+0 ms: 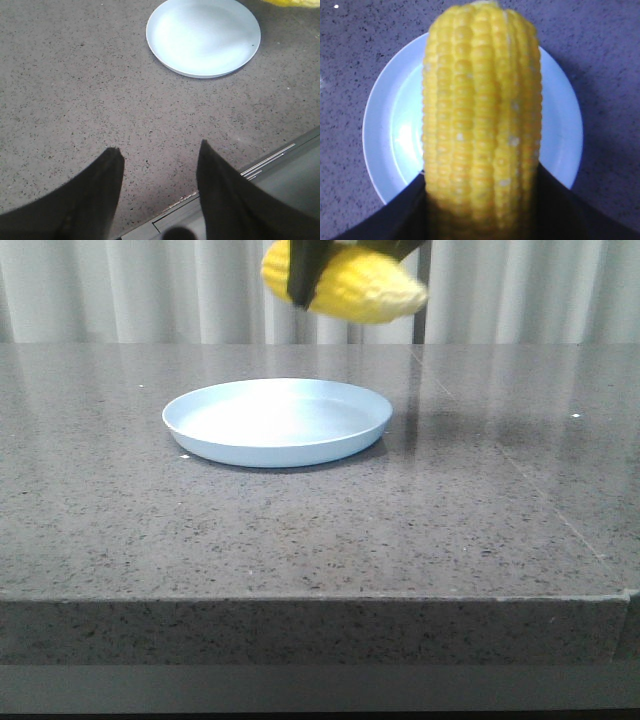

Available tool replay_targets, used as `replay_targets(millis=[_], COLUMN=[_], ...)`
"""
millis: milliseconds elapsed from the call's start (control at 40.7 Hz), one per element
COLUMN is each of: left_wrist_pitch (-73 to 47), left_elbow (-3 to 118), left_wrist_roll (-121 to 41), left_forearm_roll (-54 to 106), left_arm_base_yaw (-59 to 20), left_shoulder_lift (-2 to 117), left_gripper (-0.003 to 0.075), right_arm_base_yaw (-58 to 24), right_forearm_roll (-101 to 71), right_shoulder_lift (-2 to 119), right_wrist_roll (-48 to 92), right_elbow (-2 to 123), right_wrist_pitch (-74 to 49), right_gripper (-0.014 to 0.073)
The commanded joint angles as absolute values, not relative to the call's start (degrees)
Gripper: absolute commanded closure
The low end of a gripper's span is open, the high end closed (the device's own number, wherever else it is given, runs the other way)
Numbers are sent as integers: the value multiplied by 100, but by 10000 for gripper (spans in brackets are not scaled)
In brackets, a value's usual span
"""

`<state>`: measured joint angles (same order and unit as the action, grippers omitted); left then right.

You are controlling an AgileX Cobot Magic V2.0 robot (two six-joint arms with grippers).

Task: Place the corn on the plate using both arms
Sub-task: 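Carry the corn with the right gripper over the plate, then lower the corn onto the plate, open the right gripper, lift away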

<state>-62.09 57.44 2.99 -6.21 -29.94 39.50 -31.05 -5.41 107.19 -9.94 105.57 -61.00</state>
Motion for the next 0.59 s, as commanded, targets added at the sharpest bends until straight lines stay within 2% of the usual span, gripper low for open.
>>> replay_targets(millis=[0, 295, 565], left_wrist_pitch=[-5863, -5863, -5863], left_elbow=[5886, 5886, 5886], left_wrist_roll=[365, 365, 365], left_forearm_roll=[-649, -649, -649], left_arm_base_yaw=[-3018, -3018, -3018], left_shoulder_lift=[3955, 3955, 3955], left_gripper=[389, 389, 389], right_arm_base_yaw=[-3092, -3092, -3092], right_forearm_roll=[-545, -818, -758], right_shoulder_lift=[10660, 11129, 11208], right_wrist_roll=[-1466, -1613, -1608], right_elbow=[10764, 10774, 10774], right_wrist_pitch=[-5569, -4965, -4950], right_gripper=[336, 325, 31])
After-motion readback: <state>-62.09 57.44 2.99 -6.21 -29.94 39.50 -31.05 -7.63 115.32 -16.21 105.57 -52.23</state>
